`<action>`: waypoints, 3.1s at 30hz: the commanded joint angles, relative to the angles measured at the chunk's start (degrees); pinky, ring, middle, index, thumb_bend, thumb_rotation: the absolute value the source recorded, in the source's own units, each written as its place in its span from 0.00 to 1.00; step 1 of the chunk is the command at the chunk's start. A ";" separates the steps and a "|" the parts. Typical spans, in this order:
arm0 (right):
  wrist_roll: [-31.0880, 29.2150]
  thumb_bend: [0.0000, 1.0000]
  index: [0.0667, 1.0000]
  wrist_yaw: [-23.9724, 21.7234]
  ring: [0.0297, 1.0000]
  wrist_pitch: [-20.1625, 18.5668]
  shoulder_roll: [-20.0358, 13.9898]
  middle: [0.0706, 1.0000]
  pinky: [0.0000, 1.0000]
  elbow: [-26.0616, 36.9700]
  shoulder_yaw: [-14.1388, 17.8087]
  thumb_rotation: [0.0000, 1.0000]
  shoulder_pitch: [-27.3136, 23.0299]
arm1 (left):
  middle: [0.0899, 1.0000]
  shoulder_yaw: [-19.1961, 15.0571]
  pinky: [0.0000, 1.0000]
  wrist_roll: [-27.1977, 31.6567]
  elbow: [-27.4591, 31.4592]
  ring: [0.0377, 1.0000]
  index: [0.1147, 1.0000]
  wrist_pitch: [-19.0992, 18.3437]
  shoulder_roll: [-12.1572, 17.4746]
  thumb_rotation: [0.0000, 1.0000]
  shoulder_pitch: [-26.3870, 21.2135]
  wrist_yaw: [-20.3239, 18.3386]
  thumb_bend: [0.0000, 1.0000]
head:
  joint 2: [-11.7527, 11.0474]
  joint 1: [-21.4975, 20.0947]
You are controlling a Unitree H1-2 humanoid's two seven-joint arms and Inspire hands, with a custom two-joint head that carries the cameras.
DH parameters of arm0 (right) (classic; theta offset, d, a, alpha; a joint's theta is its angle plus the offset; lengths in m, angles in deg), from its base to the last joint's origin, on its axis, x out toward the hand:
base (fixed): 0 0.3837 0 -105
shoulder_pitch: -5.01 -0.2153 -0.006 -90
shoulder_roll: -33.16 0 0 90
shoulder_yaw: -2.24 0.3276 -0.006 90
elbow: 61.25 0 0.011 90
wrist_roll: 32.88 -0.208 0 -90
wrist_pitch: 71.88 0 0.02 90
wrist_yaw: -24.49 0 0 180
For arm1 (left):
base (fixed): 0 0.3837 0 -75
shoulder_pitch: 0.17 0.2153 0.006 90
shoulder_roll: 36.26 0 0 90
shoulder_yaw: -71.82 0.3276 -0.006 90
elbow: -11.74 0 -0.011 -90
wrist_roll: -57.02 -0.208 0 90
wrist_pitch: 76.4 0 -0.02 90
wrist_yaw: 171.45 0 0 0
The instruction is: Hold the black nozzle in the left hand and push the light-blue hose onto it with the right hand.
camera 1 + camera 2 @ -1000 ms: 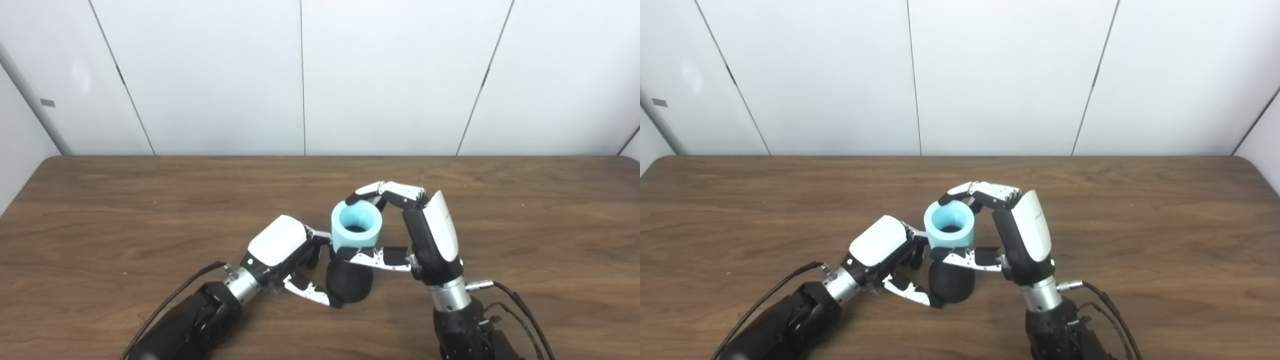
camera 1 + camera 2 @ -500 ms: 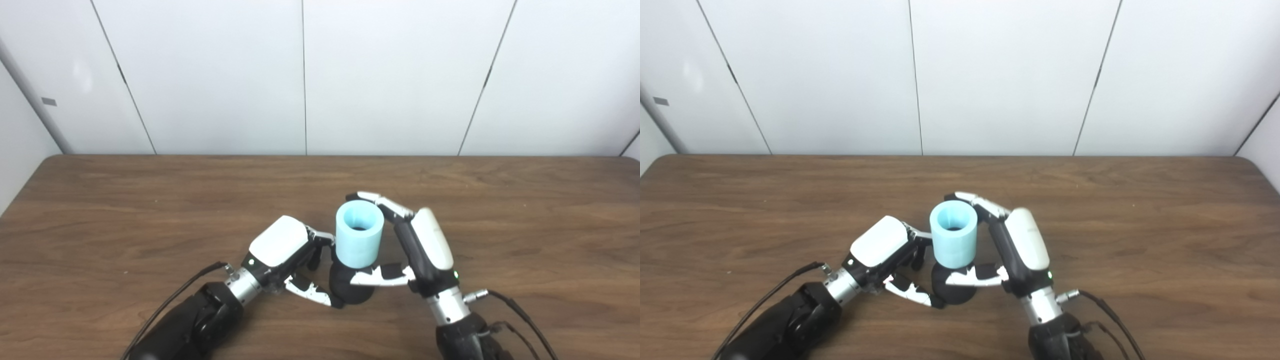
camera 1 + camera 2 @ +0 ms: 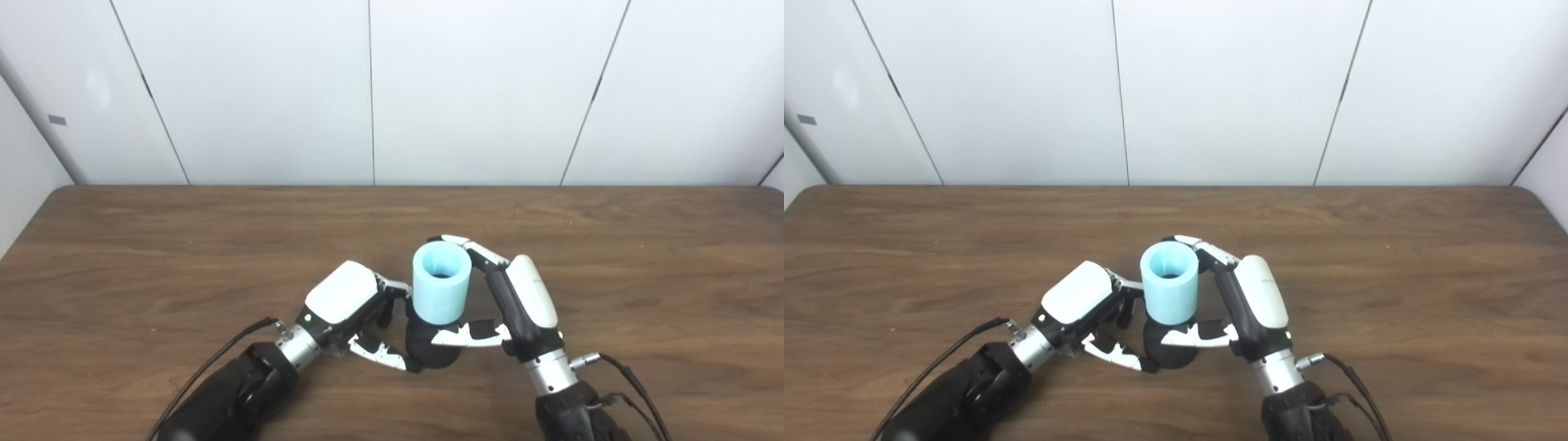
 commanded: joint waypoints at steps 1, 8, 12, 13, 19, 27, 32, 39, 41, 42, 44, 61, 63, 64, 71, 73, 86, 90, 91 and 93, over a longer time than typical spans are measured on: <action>-0.50 0.98 0.73 1.22 0.65 2.17 0.16 0.68 0.56 1.03 0.27 0.31 -1.79 | 0.42 3.01 0.12 -0.86 -3.25 0.13 0.41 0.98 -1.27 0.00 5.60 -2.26 0.53 | 0.08 -0.03; -1.87 1.00 0.81 -0.60 0.75 1.41 -0.43 0.78 0.62 2.44 0.58 0.50 -1.99 | 0.42 2.96 0.12 -1.07 -3.53 0.14 0.41 0.87 -1.44 0.00 5.46 -2.24 0.53 | -0.09 -0.15; -4.80 0.98 0.93 -1.32 0.91 2.25 -0.79 0.93 0.80 3.64 1.46 0.62 -2.40 | 0.42 2.99 0.12 -0.99 -3.77 0.13 0.41 1.00 -1.52 0.00 5.45 -1.92 0.53 | -0.09 -0.15; -5.41 0.97 0.95 -1.41 0.94 2.47 -0.90 0.95 0.84 4.03 1.75 0.64 -2.66 | 0.42 2.98 0.11 -0.92 -3.69 0.13 0.41 1.00 -1.48 0.00 5.43 -2.05 0.53 | -0.14 -0.24; -6.72 0.98 0.99 -0.63 0.97 2.98 -0.76 0.98 0.90 6.25 3.85 0.71 -4.04 | 0.42 3.01 0.12 -0.81 -3.55 0.14 0.41 0.97 -1.40 0.00 5.32 -2.57 0.53 | -0.19 -0.27; -9.53 1.00 0.99 -3.59 0.98 0.86 -1.35 0.96 0.97 13.05 6.27 0.76 -6.60 | 0.42 3.05 0.12 -0.99 -3.80 0.13 0.41 0.99 -1.52 0.00 5.28 -2.32 0.53 | -0.22 -0.13; -8.90 1.00 0.92 -4.17 0.95 1.41 -1.66 0.91 0.93 16.79 6.95 0.79 -7.04 | 0.42 3.27 0.12 -0.94 -4.29 0.14 0.41 1.16 -1.49 0.00 5.15 -1.66 0.53 | -0.22 -0.13; -9.00 1.00 0.84 -10.13 0.93 1.24 -5.43 0.86 0.90 23.40 6.28 0.79 -6.43 | 0.42 3.25 0.12 -1.39 -4.31 0.14 0.41 1.12 -1.48 0.00 5.09 -1.42 0.53 | -0.27 -0.26; -7.99 1.00 0.84 -11.91 0.93 1.31 -6.70 0.87 0.91 24.94 5.98 0.77 -5.83 | 0.42 3.19 0.12 -1.25 -4.24 0.14 0.41 1.11 -1.47 0.00 5.12 -1.59 0.53 | -0.24 -0.33; -7.16 1.00 0.84 -12.39 0.93 1.49 -7.14 0.87 0.90 25.47 5.89 0.78 -5.54 | 0.42 3.15 0.12 -1.13 -4.20 0.14 0.41 1.10 -1.48 0.00 5.14 -1.70 0.53 | -0.24 -0.33; -5.55 1.00 0.82 -12.76 0.89 2.67 -8.03 0.85 0.82 25.97 5.75 0.78 -4.92 | 0.42 3.17 0.12 -1.08 -4.14 0.14 0.41 1.11 -1.45 0.00 5.12 -1.80 0.53 | -0.24 -0.33; 10.40 0.93 0.93 -25.13 1.00 1.87 -11.85 0.97 0.96 29.06 4.34 0.89 -2.03 | 0.42 2.88 0.12 -0.87 -3.97 0.14 0.41 0.97 -1.20 0.00 5.24 -2.54 0.53 | -0.62 -0.81; 10.56 0.91 0.94 -25.79 0.99 1.77 -11.70 0.97 0.93 28.89 4.11 0.86 -2.16 | 0.42 2.86 0.12 -0.82 -4.12 0.14 0.41 0.99 -1.21 0.00 5.27 -2.47 0.53 | -0.62 -0.80; 10.60 0.91 0.94 -25.93 0.98 1.81 -11.60 0.97 0.92 28.81 4.07 0.85 -2.20 | 0.42 2.86 0.12 -0.81 -4.17 0.14 0.41 1.00 -1.21 0.00 5.28 -2.42 0.53 | -0.66 -0.79; 10.94 0.91 0.96 -25.42 0.97 2.05 -10.34 0.97 0.88 27.67 3.80 0.84 -2.99 | 0.42 3.11 0.12 -0.59 -4.23 0.14 0.41 1.12 -1.03 0.00 5.28 -2.28 0.53 | -0.73 -0.83; 11.27 0.90 0.98 -25.85 0.99 2.01 -10.14 0.99 0.91 27.52 3.59 0.86 -3.22 | 0.42 3.04 0.13 -0.72 -4.29 0.14 0.41 1.09 -1.08 0.00 5.32 -2.27 0.53 | -0.73 -0.83; 13.13 0.91 0.96 -29.08 1.00 2.71 -10.85 1.00 0.92 27.21 0.08 0.84 -1.73 | 0.42 3.16 0.11 -0.94 -3.96 0.13 0.41 1.10 -0.87 0.00 5.31 -2.53 0.53 | -0.49 -0.72; 14.68 0.93 0.92 -30.84 0.98 2.58 -11.56 0.97 0.90 26.94 -1.02 0.82 -0.62 | 0.42 3.08 0.12 -0.83 -3.83 0.13 0.41 1.07 -0.81 0.00 5.42 -2.70 0.53 | -0.42 -0.77; 15.22 0.93 0.91 -30.95 0.98 2.63 -11.67 0.97 0.90 26.69 -1.18 0.82 -0.28 | 0.42 2.97 0.12 -0.75 -3.77 0.13 0.41 1.03 -0.82 0.00 5.50 -2.79 0.53 | -0.40 -0.78; 16.11 0.93 0.90 -31.30 0.96 2.60 -11.90 0.95 0.88 26.32 -1.48 0.81 0.23 | 0.42 2.92 0.12 -0.80 -3.70 0.13 0.41 1.03 -0.77 0.00 5.58 -2.65 0.53 | -0.37 -0.78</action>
